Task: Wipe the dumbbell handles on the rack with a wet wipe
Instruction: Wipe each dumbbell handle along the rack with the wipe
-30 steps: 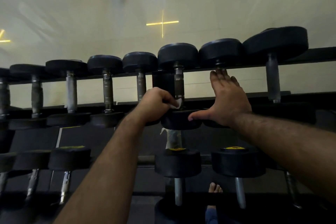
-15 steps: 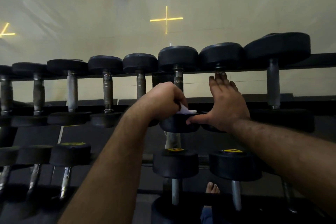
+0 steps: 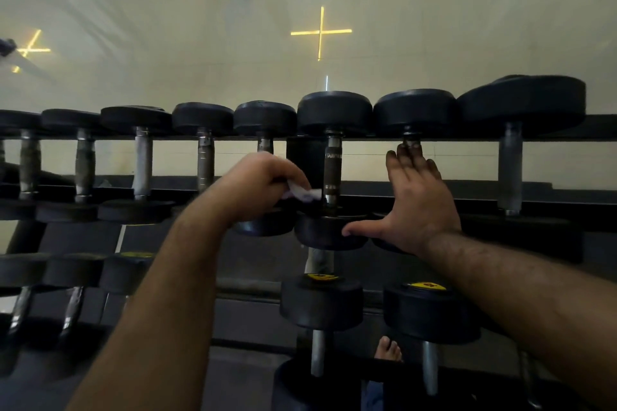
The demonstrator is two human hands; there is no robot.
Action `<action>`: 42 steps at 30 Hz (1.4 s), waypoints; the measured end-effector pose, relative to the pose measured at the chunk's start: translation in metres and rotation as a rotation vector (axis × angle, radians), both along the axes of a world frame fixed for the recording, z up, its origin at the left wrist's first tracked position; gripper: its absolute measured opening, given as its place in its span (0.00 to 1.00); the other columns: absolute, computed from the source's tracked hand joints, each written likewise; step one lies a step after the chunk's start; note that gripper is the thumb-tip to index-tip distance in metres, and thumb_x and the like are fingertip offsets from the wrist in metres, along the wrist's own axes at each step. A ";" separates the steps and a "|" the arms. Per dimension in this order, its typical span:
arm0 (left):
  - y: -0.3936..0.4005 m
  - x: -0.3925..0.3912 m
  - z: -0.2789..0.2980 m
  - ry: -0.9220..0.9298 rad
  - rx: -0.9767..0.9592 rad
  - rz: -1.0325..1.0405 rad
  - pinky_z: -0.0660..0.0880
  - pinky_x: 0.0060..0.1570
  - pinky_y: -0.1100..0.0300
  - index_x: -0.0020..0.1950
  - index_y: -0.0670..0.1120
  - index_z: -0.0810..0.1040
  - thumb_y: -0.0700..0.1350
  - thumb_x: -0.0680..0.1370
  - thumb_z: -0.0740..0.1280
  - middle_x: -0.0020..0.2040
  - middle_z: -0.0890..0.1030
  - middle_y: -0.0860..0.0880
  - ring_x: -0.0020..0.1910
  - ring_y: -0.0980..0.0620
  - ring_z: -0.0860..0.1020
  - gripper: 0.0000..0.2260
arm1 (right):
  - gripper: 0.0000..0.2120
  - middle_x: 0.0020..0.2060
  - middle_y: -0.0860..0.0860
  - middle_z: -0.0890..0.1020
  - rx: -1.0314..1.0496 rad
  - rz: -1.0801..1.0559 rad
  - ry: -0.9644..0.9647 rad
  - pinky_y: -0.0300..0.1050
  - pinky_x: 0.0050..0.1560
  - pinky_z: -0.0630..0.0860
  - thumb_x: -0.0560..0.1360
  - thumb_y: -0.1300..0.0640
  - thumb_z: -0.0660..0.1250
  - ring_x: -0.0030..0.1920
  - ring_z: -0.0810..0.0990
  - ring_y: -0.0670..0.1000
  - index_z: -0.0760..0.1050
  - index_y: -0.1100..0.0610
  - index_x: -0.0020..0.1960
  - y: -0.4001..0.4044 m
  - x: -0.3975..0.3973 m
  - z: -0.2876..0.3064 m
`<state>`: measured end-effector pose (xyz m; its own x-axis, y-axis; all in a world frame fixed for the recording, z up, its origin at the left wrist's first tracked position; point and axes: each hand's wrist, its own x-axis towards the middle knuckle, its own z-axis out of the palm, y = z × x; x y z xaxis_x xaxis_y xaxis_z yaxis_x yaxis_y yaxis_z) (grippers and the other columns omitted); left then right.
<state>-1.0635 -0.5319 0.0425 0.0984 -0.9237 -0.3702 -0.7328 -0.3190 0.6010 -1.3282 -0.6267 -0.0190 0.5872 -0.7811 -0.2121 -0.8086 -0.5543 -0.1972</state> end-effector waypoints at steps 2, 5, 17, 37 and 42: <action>0.008 -0.004 -0.014 0.060 -0.128 0.187 0.82 0.53 0.56 0.53 0.54 0.88 0.34 0.79 0.69 0.47 0.87 0.56 0.49 0.59 0.84 0.16 | 0.76 0.86 0.58 0.59 -0.006 0.018 -0.006 0.61 0.86 0.51 0.55 0.06 0.51 0.87 0.50 0.58 0.57 0.60 0.86 0.000 -0.001 -0.002; 0.014 -0.022 -0.028 0.108 -0.223 0.315 0.83 0.55 0.55 0.54 0.54 0.87 0.34 0.78 0.67 0.48 0.87 0.57 0.50 0.59 0.84 0.16 | 0.67 0.81 0.58 0.70 -0.113 0.121 -0.070 0.64 0.85 0.50 0.63 0.09 0.52 0.85 0.58 0.59 0.67 0.60 0.82 -0.001 -0.002 -0.006; 0.039 0.020 -0.021 0.107 -0.504 0.653 0.85 0.52 0.50 0.55 0.48 0.87 0.32 0.76 0.65 0.48 0.87 0.53 0.49 0.55 0.86 0.17 | 0.32 0.60 0.55 0.79 0.203 0.310 0.603 0.66 0.62 0.74 0.70 0.32 0.79 0.64 0.71 0.61 0.78 0.52 0.65 0.073 0.165 0.028; 0.029 0.016 -0.009 0.249 -0.570 0.589 0.82 0.48 0.61 0.54 0.47 0.87 0.31 0.77 0.65 0.47 0.87 0.52 0.46 0.57 0.85 0.16 | 0.45 0.66 0.36 0.78 0.466 0.079 -0.095 0.58 0.70 0.64 0.57 0.36 0.70 0.68 0.65 0.53 0.73 0.34 0.75 0.051 0.055 0.001; 0.019 0.005 -0.016 0.244 -0.536 0.567 0.84 0.49 0.53 0.54 0.48 0.88 0.32 0.77 0.65 0.47 0.87 0.54 0.47 0.55 0.85 0.16 | 0.43 0.70 0.37 0.77 0.419 0.181 -0.025 0.56 0.71 0.66 0.64 0.40 0.74 0.70 0.66 0.52 0.69 0.37 0.78 0.045 0.056 0.006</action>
